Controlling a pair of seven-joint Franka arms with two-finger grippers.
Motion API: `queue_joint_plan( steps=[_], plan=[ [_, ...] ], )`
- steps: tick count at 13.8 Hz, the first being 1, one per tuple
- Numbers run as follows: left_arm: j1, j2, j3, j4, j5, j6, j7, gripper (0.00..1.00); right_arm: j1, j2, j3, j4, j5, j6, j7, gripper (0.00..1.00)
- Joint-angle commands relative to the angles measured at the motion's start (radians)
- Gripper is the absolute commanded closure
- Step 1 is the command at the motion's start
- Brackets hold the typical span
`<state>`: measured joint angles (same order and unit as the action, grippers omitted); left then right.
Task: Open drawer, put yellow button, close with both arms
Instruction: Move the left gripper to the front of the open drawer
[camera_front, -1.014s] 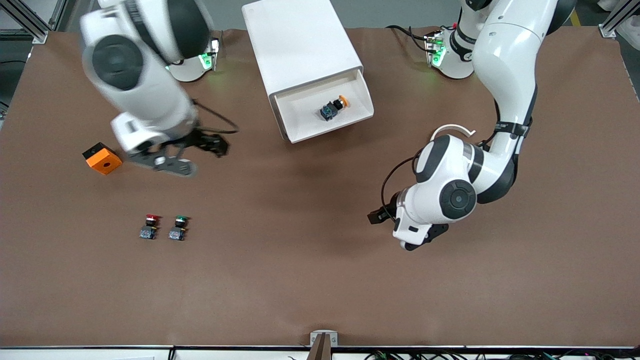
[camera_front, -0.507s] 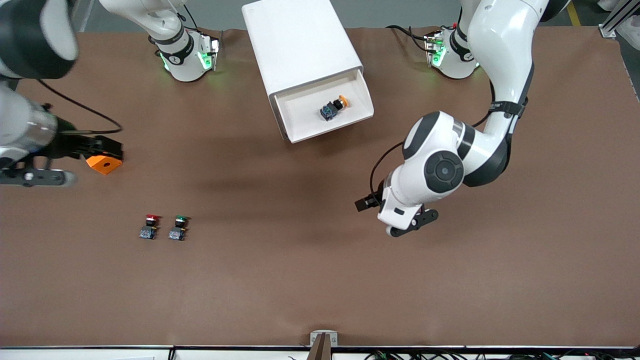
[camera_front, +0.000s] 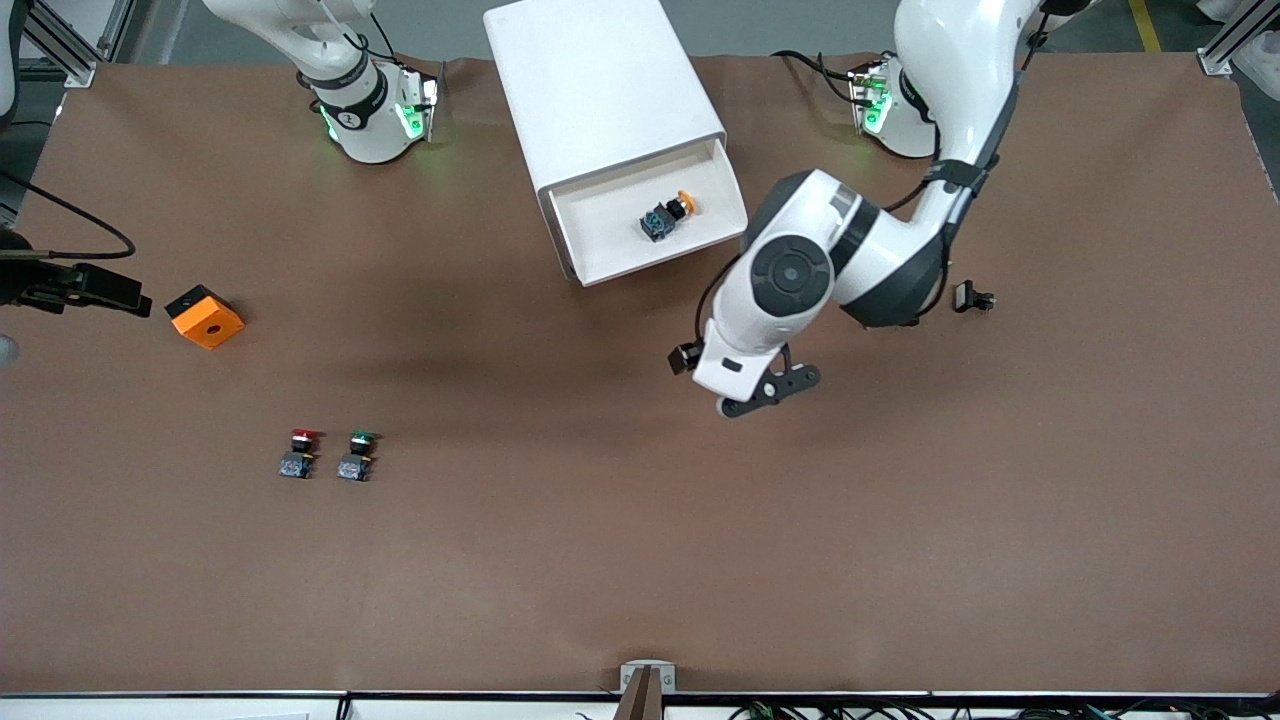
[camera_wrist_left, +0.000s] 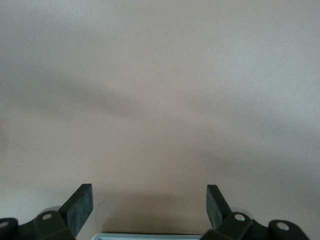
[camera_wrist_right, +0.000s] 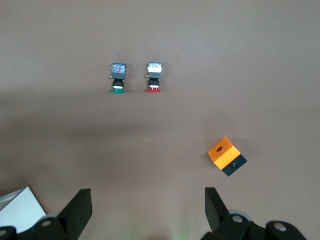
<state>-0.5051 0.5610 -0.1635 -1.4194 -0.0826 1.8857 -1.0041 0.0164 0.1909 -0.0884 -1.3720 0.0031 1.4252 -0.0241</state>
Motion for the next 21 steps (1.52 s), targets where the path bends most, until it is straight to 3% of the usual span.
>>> queue_joint_plan(
  steps=[1, 4, 8, 11, 21],
  plan=[
    [-0.030, -0.058, 0.001, -0.084, 0.023, 0.009, -0.027, 0.00, -0.013, -0.002, 0.009, 0.014, 0.000, -0.014, 0.022, 0.00],
    [-0.070, -0.113, -0.007, -0.156, 0.017, 0.009, -0.048, 0.00, -0.047, -0.002, 0.016, 0.021, 0.025, -0.014, 0.029, 0.00],
    [-0.073, -0.130, -0.082, -0.165, 0.014, 0.007, -0.100, 0.00, -0.035, -0.010, 0.019, 0.021, 0.021, -0.081, 0.038, 0.00],
    [-0.076, -0.125, -0.122, -0.164, 0.014, 0.009, -0.108, 0.00, -0.036, -0.076, 0.019, 0.011, 0.021, -0.103, 0.038, 0.00],
    [-0.092, -0.118, -0.131, -0.161, -0.005, 0.000, -0.142, 0.00, -0.042, -0.225, 0.015, -0.079, 0.014, -0.107, 0.024, 0.00]
  ],
)
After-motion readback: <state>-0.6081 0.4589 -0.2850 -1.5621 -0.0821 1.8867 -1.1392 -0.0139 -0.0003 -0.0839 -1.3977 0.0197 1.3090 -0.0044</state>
